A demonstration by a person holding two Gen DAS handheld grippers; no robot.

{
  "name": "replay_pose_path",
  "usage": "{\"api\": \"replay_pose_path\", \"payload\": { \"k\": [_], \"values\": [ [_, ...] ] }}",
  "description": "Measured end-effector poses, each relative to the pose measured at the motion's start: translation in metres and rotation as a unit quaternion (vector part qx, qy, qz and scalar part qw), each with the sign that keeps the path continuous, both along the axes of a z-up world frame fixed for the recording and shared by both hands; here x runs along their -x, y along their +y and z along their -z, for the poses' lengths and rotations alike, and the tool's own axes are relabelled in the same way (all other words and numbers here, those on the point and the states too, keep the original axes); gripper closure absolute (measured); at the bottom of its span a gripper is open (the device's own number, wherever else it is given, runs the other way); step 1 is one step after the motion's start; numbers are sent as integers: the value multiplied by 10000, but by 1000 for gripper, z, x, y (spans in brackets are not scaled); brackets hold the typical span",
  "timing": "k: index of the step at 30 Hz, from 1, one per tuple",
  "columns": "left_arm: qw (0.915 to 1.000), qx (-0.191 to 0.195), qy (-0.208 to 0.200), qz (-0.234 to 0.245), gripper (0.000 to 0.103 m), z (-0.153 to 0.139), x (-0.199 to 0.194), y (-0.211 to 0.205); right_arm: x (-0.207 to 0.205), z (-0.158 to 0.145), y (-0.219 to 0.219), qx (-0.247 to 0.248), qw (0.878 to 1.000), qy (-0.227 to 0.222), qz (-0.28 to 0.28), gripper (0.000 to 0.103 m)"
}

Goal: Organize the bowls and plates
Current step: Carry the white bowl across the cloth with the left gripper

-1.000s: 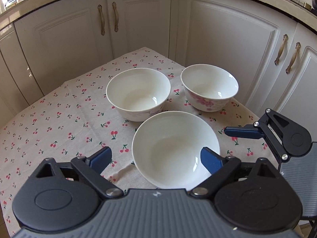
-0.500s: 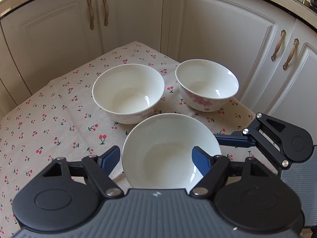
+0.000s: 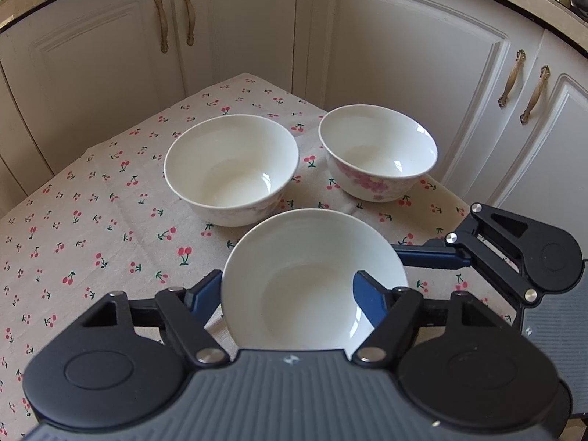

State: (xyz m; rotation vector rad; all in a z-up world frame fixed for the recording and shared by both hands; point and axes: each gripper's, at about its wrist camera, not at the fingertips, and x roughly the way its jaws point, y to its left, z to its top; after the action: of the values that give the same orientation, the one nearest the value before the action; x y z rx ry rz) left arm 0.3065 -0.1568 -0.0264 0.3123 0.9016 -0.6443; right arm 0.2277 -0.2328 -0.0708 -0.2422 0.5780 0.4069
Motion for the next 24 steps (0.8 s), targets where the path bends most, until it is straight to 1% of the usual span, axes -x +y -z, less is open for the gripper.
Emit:
{"api": "replay_pose_path", "payload": {
  "k": [9,17,24],
  "values": [
    [9999,133,-47,41,28,-14,23,7,22,-15,1,33,10000,-5,-55,16],
    [9993,319,-85,181,28,-25,62,8,63,-33,-6,79,9999,-66,-81,16],
    [9987,347,-135,344,28,-27,97,3,99,-40,-10,180,9998,-99,-66,16]
  ]
}}
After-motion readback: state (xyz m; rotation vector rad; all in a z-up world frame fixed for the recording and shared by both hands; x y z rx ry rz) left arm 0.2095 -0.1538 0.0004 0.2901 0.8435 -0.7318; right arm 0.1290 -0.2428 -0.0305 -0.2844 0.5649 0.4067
